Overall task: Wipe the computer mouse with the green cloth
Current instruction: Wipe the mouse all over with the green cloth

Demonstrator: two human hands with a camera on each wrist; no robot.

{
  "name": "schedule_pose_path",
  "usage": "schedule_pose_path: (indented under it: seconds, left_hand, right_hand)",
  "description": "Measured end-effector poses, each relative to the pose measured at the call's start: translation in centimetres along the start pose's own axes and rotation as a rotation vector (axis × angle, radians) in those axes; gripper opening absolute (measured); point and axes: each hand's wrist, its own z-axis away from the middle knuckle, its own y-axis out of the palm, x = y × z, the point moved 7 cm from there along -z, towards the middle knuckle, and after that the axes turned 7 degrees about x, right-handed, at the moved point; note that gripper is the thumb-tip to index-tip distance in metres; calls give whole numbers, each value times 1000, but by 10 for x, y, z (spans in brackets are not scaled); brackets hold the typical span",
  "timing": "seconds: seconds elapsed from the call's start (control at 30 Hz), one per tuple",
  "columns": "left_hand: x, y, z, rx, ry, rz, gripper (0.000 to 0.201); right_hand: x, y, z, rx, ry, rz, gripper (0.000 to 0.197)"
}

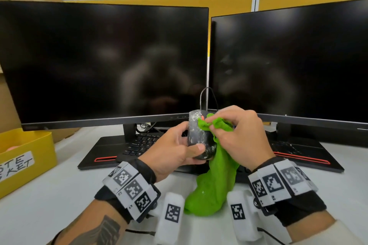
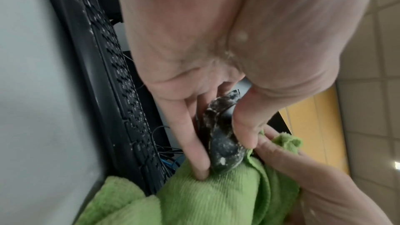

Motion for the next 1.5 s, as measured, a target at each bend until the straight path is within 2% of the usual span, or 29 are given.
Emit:
schedule_pose_path:
  seconds: [0.07, 0.13, 0.23, 0.3, 0.4, 0.5, 0.7, 0.97, 1.17, 1.3, 1.4, 1.5]
  left_hand:
    - [-3, -4, 0, -23, 18, 15, 61]
    - [-6, -8, 1, -39, 25, 23, 59]
    - [-4, -3, 1, -19, 5, 33, 61]
    - [-2, 0, 0, 0, 1, 41, 60]
    - [-4, -6, 0, -35, 10, 40, 53]
    - [-8, -11, 4, -60, 8, 19, 46]
    - [-9, -4, 3, -11, -5, 79, 50]
    - [-11, -9, 5, -64, 24, 73, 43]
    - [-8, -4, 4, -45, 18, 82, 46]
    - [-11, -11, 4, -82, 42, 115, 45]
    - [-9, -8, 4, -73, 16, 116, 45]
    - [-9, -4, 3, -52, 21, 123, 47]
  right_hand:
    - [6, 6, 3, 70, -31, -1, 24]
    - [3, 6, 2, 102, 3, 33, 25]
    - [-3, -4, 2, 23, 58, 62, 24]
    - [3, -4, 1, -5, 21, 42, 26]
    - [7, 5, 3, 76, -6, -26, 38]
    - [-5, 5, 2, 121, 71, 40, 32]
    - [-9, -19, -2, -95, 84, -168, 22]
    - [-8, 3, -2, 60, 143, -112, 12]
    - [-12, -2, -2, -4, 159, -83, 11]
    - [-10, 11, 0, 113, 133, -100, 17]
    - [-21, 1, -2, 28, 174, -60, 21]
    - [-19, -5, -2, -33, 150, -87, 20]
